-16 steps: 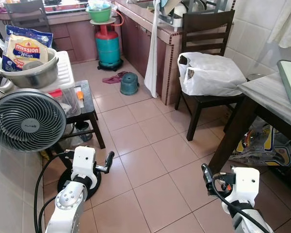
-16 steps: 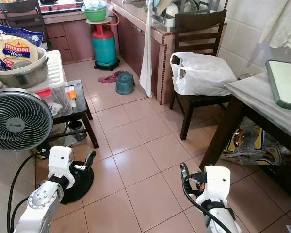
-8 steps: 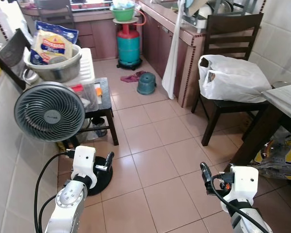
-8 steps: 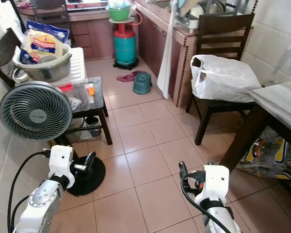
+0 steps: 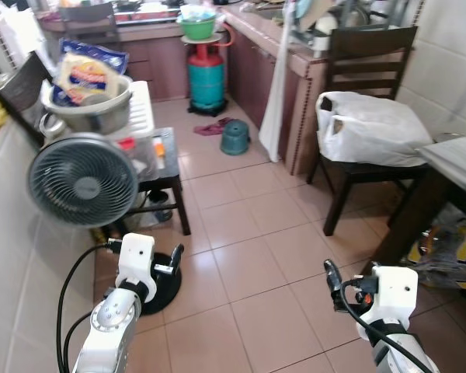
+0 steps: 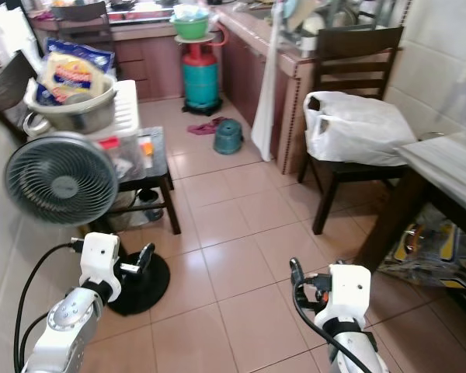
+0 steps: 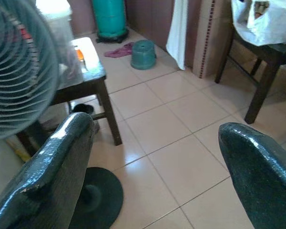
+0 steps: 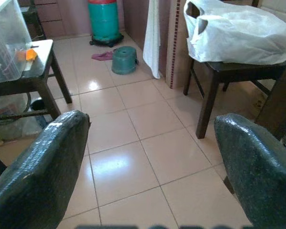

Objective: Setting the table

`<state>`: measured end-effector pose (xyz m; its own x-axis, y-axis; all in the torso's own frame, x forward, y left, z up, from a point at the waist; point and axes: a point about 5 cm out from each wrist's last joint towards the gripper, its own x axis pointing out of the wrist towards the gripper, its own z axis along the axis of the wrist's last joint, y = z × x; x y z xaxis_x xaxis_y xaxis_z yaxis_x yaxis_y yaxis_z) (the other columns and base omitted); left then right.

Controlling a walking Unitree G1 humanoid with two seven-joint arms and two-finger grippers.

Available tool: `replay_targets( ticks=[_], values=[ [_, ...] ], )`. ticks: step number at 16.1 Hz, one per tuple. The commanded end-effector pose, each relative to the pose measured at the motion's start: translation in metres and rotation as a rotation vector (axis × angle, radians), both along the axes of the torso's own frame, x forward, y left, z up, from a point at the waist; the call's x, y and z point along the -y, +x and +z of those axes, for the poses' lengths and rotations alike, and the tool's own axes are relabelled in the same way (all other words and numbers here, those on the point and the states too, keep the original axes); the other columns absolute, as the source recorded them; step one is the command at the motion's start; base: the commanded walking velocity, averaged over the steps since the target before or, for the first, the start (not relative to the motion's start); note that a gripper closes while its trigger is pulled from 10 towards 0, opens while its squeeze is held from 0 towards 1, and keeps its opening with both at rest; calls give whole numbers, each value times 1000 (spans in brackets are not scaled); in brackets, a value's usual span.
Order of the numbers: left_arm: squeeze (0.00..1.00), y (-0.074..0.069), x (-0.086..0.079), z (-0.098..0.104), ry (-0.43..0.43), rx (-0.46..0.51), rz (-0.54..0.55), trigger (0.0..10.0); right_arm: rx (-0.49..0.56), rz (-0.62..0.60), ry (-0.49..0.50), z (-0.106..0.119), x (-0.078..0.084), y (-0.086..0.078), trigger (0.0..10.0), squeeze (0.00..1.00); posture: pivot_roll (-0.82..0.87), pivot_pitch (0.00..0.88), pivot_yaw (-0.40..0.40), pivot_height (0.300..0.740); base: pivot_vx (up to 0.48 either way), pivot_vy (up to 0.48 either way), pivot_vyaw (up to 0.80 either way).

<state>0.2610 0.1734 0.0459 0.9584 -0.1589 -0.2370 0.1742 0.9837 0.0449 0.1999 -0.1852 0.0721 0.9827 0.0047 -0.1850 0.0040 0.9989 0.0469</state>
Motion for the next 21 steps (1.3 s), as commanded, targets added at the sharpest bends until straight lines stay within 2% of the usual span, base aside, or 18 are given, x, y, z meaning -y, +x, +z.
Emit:
replay_targets(
  ticks=[1, 3, 14, 20, 21],
  values=[
    [0, 1, -2, -1, 11, -5, -3, 10000, 4, -8, -3, 0, 0, 1, 10000, 0, -117, 0, 47, 740, 0, 0, 0],
    [0, 1, -2, -1, 10, -7, -3, 10000, 4, -7, -3, 0, -1, 1, 10000, 0, -115, 0, 47, 740, 0, 0, 0],
    [0, -1, -1, -6, 27, -30, -19, 10000, -1, -19, 0, -2, -1, -2, 10000, 0, -123, 0, 59, 740, 0, 477, 0],
    [0, 3, 8, 2, -19, 8, -87, 10000, 5, -28, -4, -1, -1, 1, 10000, 0, -115, 0, 56, 740, 0, 0, 0],
    [0, 3, 8, 2, -18, 10, -92, 10000, 2, -38, 1, -1, 1, 3, 10000, 0, -112, 0, 56, 740, 0, 0, -800]
  ],
)
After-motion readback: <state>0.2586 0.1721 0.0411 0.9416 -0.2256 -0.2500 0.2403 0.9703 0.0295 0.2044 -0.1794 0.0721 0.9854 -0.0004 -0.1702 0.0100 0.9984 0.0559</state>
